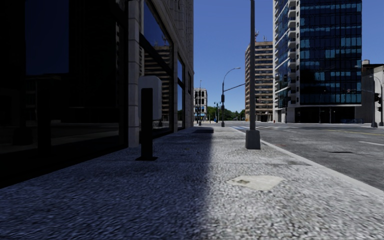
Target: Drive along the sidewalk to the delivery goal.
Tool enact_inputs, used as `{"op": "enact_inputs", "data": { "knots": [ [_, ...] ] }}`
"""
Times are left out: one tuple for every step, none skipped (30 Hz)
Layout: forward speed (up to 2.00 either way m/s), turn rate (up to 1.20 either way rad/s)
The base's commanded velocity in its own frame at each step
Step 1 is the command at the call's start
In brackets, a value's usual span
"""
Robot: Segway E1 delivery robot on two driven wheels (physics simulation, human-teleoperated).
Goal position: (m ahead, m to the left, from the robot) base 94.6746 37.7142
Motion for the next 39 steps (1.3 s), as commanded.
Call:
{"op": "enact_inputs", "data": {
  "knots": [
    [2.00,0.00],
    [2.00,0.00],
    [2.00,0.00],
    [2.00,0.00],
    [2.00,0.00],
    [2.00,0.00],
    [2.00,0.00],
    [2.00,0.00],
    [2.00,0.00],
    [2.00,0.00],
    [2.00,0.00],
    [2.00,0.00],
    [2.00,0.00],
    [2.00,0.00],
    [2.00,0.00],
    [2.00,0.00],
    [2.00,0.00],
    [2.00,0.00],
    [2.00,-0.42],
    [2.00,-0.90],
    [2.00,-1.20],
    [2.00,-1.20],
    [2.00,-1.20],
    [2.00,-1.20],
    [2.00,-1.15],
    [2.00,-0.31],
    [2.00,-0.09],
    [2.00,-0.02],
    [2.00,-0.01],
    [2.00,-0.01],
    [2.00,0.00],
    [2.00,0.00],
    [2.00,0.00],
    [2.00,0.00],
    [2.00,0.00],
    [2.00,0.00],
    [2.00,0.00],
    [2.00,0.00],
    [2.00,0.00]
  ]
}}
